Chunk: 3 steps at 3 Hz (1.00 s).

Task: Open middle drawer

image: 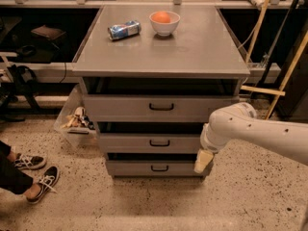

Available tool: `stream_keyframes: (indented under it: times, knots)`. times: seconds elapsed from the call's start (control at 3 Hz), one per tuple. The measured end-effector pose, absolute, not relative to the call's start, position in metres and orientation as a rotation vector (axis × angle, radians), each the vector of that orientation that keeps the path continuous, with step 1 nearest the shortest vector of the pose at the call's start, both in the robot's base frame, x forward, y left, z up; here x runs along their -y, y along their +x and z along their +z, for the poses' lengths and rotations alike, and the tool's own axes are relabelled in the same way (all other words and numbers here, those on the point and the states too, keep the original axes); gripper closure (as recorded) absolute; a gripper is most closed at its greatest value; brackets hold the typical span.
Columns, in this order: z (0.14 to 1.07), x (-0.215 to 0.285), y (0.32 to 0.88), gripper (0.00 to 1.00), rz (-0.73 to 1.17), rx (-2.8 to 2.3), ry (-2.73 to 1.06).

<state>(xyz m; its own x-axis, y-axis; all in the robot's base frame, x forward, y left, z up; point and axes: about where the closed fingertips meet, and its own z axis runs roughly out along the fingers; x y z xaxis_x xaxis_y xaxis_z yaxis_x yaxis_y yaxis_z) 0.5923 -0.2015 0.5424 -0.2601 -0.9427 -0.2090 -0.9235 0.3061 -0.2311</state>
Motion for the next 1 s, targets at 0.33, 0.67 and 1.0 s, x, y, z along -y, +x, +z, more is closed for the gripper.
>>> stream_keyframes:
  times: [0.33, 0.67, 1.0]
  knots:
    - [0.547, 0.201, 0.61, 0.0, -0.134, -2.251, -1.609]
    - [0.534, 0.197, 0.615, 0.0, -0.098, -2.256, -1.615]
    - [0.509, 0.166, 0.642, 0.0, -0.032, -2.196, -1.63]
